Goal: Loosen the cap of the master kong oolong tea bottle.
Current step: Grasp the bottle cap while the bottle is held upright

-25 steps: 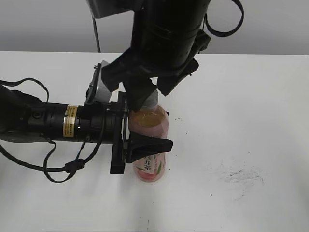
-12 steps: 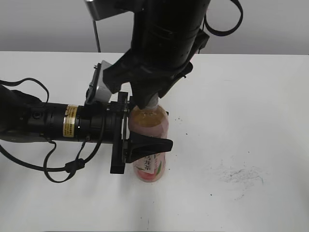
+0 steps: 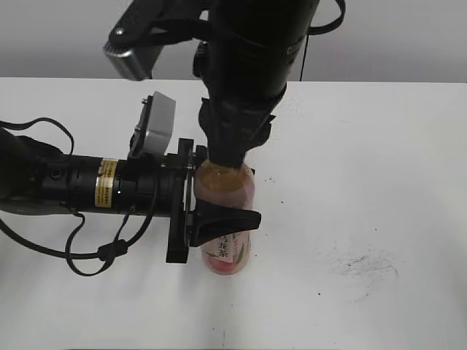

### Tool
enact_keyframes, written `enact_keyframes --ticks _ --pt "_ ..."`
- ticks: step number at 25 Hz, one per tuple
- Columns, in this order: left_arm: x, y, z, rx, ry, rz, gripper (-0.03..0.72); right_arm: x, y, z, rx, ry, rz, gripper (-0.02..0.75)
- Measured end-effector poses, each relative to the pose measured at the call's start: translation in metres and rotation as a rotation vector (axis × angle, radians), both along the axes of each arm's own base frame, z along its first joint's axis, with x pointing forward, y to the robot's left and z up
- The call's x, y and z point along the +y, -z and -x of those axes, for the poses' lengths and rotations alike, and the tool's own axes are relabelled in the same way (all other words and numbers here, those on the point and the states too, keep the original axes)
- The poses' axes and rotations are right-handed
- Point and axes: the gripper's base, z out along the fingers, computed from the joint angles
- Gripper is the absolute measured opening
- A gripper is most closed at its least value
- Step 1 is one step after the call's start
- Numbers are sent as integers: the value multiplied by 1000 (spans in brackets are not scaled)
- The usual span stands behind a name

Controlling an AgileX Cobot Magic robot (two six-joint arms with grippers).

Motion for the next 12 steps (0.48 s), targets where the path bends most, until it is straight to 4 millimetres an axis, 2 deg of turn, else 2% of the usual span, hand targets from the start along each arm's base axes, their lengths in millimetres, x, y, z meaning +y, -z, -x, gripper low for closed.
enact_keyframes --ticks 4,12 --pt "0 0 0 -4 3 -1 445 0 0 0 -67 -288 50 275" --pt "0 0 0 -5 5 1 445 -1 -2 -1 -172 -701 131 275"
